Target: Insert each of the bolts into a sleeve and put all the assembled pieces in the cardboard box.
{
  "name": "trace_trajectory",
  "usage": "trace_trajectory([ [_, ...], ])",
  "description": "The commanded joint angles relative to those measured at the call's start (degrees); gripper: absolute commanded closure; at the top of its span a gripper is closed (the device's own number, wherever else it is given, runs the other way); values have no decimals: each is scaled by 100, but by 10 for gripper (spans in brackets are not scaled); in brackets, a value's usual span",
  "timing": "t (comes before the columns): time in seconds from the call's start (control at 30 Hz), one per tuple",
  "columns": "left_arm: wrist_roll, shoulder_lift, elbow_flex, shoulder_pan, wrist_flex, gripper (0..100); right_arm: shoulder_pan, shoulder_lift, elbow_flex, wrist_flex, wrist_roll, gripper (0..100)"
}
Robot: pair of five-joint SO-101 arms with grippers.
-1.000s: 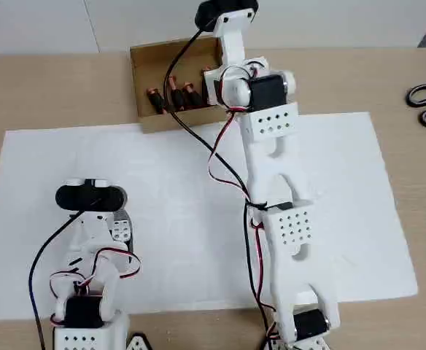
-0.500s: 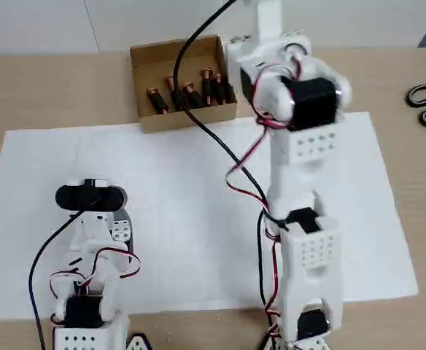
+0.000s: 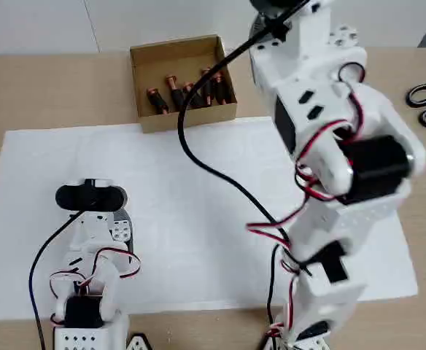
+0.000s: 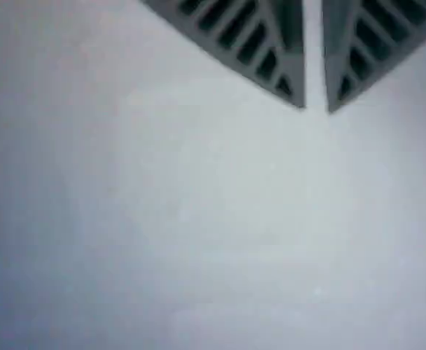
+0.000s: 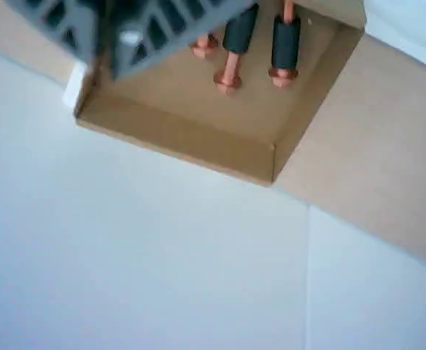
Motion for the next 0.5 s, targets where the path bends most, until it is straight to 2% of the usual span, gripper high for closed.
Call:
trace_trajectory([
  [0.0, -26, -79, -31, 18, 26, 994, 75, -1024, 1081, 48, 123, 995],
  [0.27, -26, -79, -31, 18, 26, 994, 470, -3240, 4774, -13, -35, 995],
  [0.47, -26, -79, -31, 18, 26, 994, 488, -4558, 6207, -48, -1371, 995],
])
